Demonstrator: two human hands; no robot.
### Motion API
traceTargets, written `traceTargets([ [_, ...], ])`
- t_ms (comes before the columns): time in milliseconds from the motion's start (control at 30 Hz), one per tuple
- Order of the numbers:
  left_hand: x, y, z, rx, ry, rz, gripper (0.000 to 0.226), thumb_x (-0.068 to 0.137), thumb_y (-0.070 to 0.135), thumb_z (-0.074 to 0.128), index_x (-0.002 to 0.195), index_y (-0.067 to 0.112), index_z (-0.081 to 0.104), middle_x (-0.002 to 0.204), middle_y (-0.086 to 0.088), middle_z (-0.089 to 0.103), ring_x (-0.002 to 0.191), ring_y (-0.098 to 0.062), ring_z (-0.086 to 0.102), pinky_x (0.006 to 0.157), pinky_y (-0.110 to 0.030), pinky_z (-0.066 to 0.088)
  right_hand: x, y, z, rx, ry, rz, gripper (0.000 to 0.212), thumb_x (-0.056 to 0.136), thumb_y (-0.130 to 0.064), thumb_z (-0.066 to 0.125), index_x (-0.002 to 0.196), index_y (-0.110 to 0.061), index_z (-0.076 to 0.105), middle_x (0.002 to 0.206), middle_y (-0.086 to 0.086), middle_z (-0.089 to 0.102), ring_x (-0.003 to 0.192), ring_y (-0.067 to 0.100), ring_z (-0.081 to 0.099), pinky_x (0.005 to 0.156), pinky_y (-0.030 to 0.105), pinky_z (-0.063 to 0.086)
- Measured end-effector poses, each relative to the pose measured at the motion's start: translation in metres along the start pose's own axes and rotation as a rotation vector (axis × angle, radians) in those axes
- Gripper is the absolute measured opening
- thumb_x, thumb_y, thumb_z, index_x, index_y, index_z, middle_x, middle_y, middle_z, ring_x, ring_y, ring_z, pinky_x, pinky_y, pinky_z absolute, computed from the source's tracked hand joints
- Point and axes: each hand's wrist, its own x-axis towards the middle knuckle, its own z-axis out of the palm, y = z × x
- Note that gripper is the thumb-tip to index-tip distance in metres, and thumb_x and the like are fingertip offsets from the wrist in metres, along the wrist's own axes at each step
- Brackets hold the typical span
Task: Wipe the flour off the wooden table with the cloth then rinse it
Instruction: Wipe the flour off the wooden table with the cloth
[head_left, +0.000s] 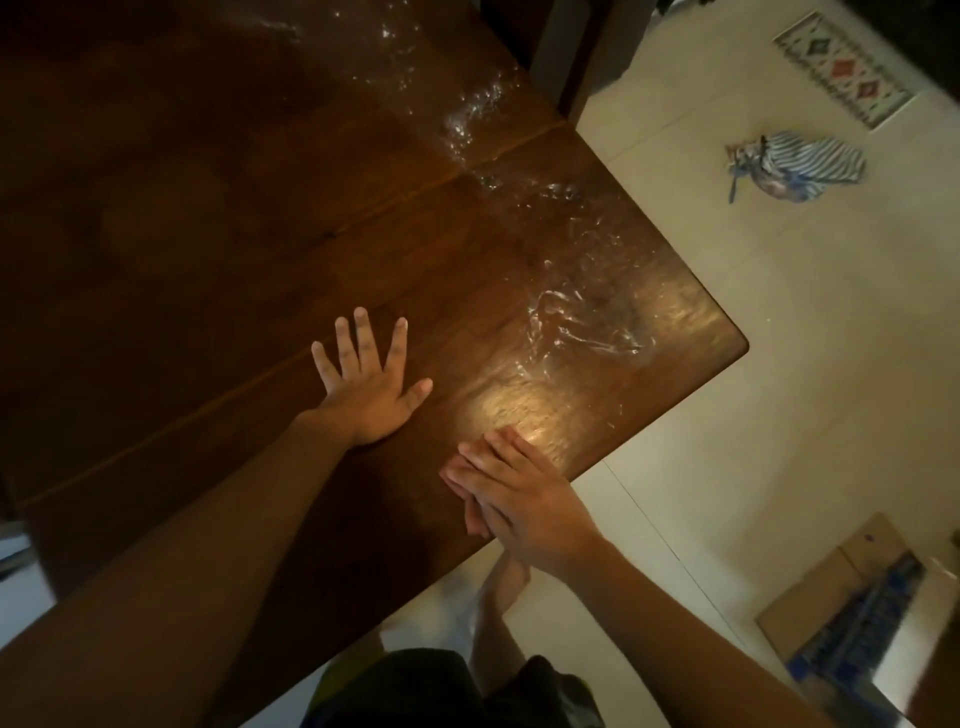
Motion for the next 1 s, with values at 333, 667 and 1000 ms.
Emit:
traceTargets([
  [333, -0.004, 0.001, -0.003, 0.012, -0.005, 0.017, 0.086, 0.091, 0.075, 0.012, 0.145, 0.03, -0.038, 0.147, -0.019, -0.048, 0.138, -0.043, -0.039, 0.11, -0.068, -0.014, -0.018, 0.037, -0.03, 0.136, 0.29, 0.199, 0.036, 0.107, -0.019, 0.042, 0.136, -0.01, 0.063, 0.139, 0.008, 0.062, 0.146, -0.006, 0.026, 0.125, 0.025, 0.014],
  [667, -0.005, 0.001, -0.002, 0.0, -0.01, 0.016, 0.086, 0.091, 0.075, 0.013, 0.146, 0.032, -0.036, 0.149, -0.016, -0.047, 0.138, -0.041, -0.039, 0.111, -0.067, -0.015, 0.005, 0.072, -0.045, 0.059, 0.316, 0.476, 0.042, 0.101, -0.023, 0.045, 0.141, -0.028, 0.058, 0.148, -0.008, 0.05, 0.145, 0.018, 0.033, 0.126, 0.046, 0.011],
  [1000, -0.005, 0.002, -0.006, -0.038, -0.02, 0.003, 0.086, 0.093, 0.074, 0.022, 0.147, 0.036, -0.034, 0.15, -0.013, -0.047, 0.139, -0.039, -0.04, 0.111, -0.065, -0.017, -0.007, 0.093, -0.061, 0.205, 0.316, 0.281, 0.04, 0.102, -0.011, 0.05, 0.139, -0.021, 0.059, 0.14, 0.005, 0.057, 0.127, 0.005, 0.05, 0.117, 0.023, 0.032],
])
